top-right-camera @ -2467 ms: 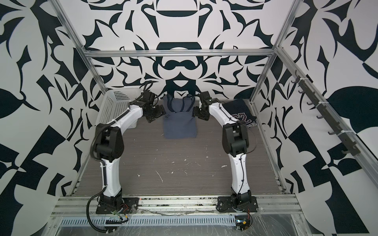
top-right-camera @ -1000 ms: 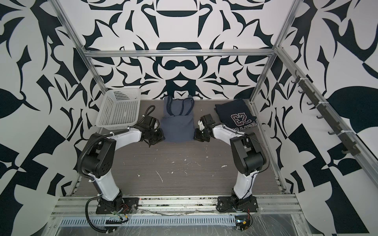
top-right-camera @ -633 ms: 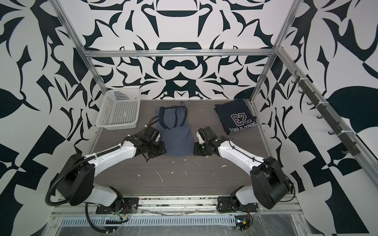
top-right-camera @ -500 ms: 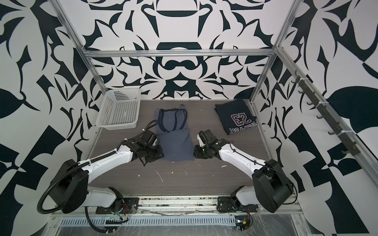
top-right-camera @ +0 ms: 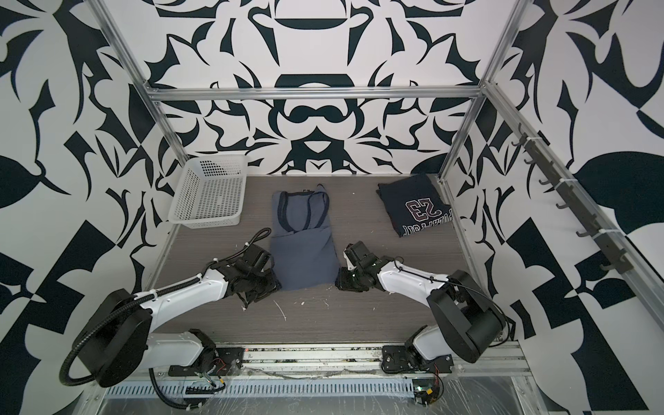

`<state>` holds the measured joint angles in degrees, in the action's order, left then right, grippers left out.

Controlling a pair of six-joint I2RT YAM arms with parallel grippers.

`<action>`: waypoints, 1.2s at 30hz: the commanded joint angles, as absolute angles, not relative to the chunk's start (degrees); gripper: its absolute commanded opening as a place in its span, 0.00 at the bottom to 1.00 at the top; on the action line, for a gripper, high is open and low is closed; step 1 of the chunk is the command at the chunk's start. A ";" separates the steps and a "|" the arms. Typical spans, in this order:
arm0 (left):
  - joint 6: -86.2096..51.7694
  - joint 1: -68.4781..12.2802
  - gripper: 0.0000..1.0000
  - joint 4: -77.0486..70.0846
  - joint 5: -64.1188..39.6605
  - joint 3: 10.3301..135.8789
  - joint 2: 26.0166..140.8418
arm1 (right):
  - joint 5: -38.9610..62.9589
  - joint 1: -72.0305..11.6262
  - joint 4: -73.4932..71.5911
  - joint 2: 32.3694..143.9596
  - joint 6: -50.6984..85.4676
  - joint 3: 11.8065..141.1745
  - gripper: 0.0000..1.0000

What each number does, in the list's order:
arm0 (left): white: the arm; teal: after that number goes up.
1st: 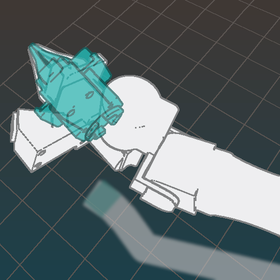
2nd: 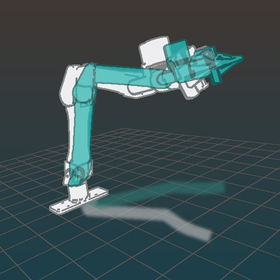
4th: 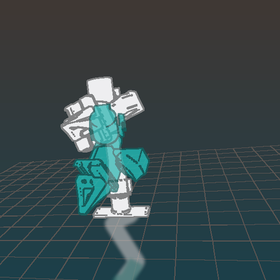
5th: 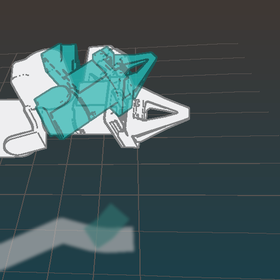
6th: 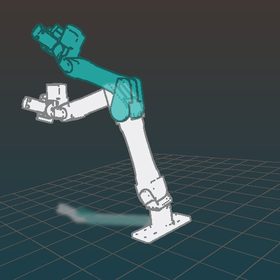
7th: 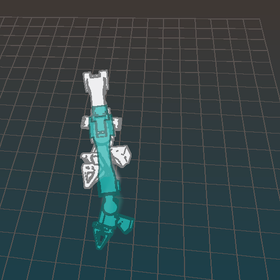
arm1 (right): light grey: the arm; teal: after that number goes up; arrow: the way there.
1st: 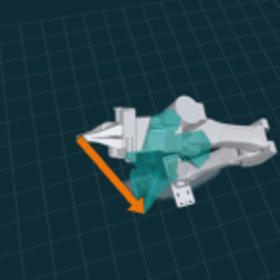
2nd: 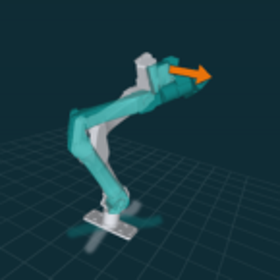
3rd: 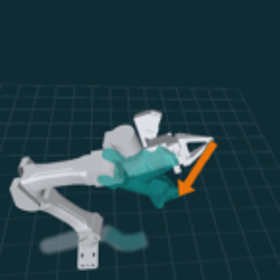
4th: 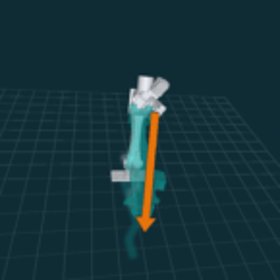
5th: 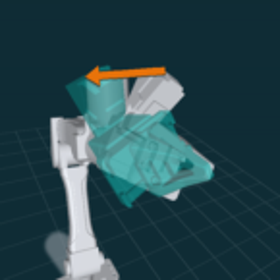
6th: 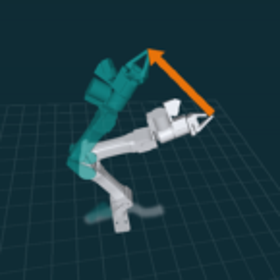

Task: Fold and stack tank tops
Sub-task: Move the tank top to the center of the table, then fold the tank top at the top-center of the table.

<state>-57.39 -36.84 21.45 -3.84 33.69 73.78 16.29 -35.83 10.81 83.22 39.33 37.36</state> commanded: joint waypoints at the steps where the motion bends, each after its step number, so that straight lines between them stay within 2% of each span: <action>1: -60.64 -37.99 0.52 17.91 -4.25 31.96 70.52 | 15.01 -35.81 6.30 84.56 40.28 36.96 0.38; 8: -62.24 -38.67 0.52 14.67 -4.64 30.67 71.78 | 15.05 -35.84 3.45 87.82 40.73 36.83 0.32; 11: -62.21 -38.67 0.44 13.55 -4.69 30.67 74.37 | 15.53 -35.86 3.00 88.59 40.71 37.09 0.25; 13: -62.20 -38.67 0.40 12.54 -4.88 30.59 75.92 | 15.69 -35.87 2.90 88.46 40.87 37.09 0.17; 18: -61.81 -38.67 0.23 12.11 -4.71 31.18 78.04 | 13.16 -36.27 6.99 85.74 41.01 37.60 0.01; 22: -60.73 -38.67 0.10 15.47 -1.63 32.44 77.35 | 11.92 -36.46 11.25 84.09 40.20 38.47 0.00; 25: -59.51 -38.67 0.04 18.44 0.70 33.75 76.35 | 11.23 -36.62 13.75 82.73 39.69 38.56 0.00; 36: -58.85 -38.67 0.02 22.33 1.20 35.19 73.48 | 8.87 -40.43 18.30 78.66 38.94 39.29 0.00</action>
